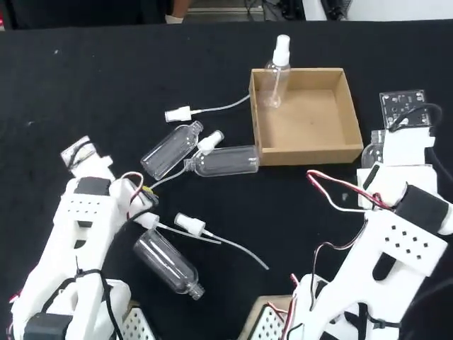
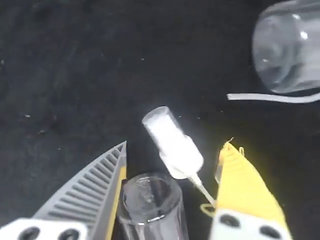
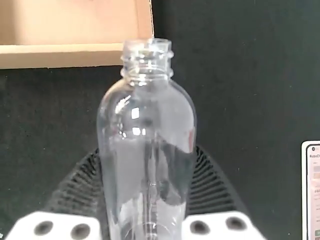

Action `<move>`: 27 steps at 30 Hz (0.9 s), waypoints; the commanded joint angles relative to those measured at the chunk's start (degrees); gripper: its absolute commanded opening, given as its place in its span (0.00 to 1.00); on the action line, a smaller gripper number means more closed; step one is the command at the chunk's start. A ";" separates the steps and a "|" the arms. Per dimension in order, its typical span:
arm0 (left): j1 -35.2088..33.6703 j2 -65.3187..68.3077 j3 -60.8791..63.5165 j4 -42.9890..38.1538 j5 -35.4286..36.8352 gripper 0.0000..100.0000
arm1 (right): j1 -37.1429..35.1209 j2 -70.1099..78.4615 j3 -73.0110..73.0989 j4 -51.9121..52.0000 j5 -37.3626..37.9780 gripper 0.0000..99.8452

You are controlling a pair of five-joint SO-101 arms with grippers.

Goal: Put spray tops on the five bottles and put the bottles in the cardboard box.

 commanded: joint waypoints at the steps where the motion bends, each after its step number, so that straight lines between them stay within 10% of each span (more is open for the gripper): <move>1: -1.01 0.09 0.48 -1.05 0.53 0.29 | -0.79 -2.24 -0.48 0.35 0.00 0.01; 27: 6.73 0.09 11.21 -21.27 0.53 0.27 | -0.79 -2.33 0.84 0.44 0.00 0.01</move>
